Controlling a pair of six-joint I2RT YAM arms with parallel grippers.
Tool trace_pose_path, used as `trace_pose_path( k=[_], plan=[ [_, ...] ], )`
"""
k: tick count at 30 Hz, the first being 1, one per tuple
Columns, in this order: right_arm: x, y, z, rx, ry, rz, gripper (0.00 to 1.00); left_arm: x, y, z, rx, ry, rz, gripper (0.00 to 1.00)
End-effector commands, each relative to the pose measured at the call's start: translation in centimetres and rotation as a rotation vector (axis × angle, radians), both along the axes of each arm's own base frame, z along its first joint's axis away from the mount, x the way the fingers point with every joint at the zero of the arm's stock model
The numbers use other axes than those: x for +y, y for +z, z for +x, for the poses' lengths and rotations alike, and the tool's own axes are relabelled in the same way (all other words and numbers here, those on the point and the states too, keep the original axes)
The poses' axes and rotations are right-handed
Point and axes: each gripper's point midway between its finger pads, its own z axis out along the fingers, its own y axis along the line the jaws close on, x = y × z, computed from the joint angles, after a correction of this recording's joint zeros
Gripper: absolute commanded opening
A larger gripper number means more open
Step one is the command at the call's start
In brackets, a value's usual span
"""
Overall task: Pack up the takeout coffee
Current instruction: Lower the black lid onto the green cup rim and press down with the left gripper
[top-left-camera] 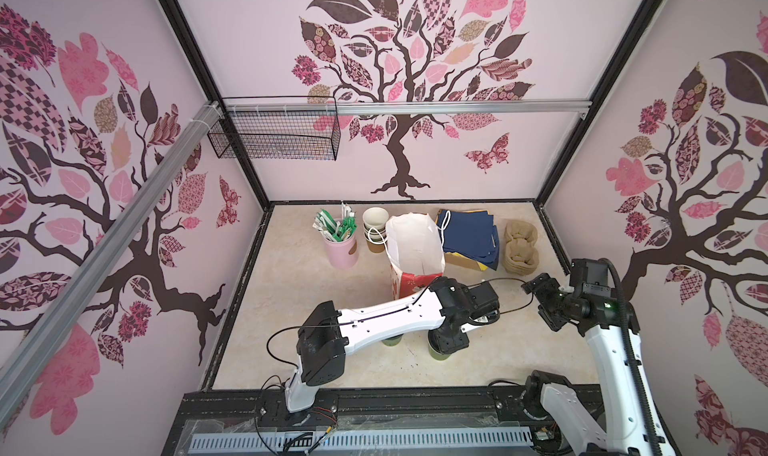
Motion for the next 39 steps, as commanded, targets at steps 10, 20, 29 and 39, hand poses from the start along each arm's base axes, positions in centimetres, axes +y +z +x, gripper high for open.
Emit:
trace_pose_path(
  k=[10, 20, 29, 39],
  plan=[
    [0.0, 1.0, -0.1, -0.013, 0.011, -0.006, 0.86, 0.1, 0.0, 0.4, 0.021, 0.032, -0.003, 0.66],
    [0.1, 1.1, -0.5, -0.011, 0.014, -0.007, 0.86, 0.6, -0.6, 0.6, 0.048, 0.056, 0.002, 0.67],
    [0.3, 1.0, -1.2, -0.006, 0.017, -0.006, 0.86, 0.7, -1.0, 0.0, 0.089, 0.059, -0.009, 0.71],
    [0.4, 1.3, -1.3, -0.011, 0.016, -0.005, 0.86, 0.4, -0.7, -0.2, 0.099, 0.06, -0.024, 0.74]
  ],
)
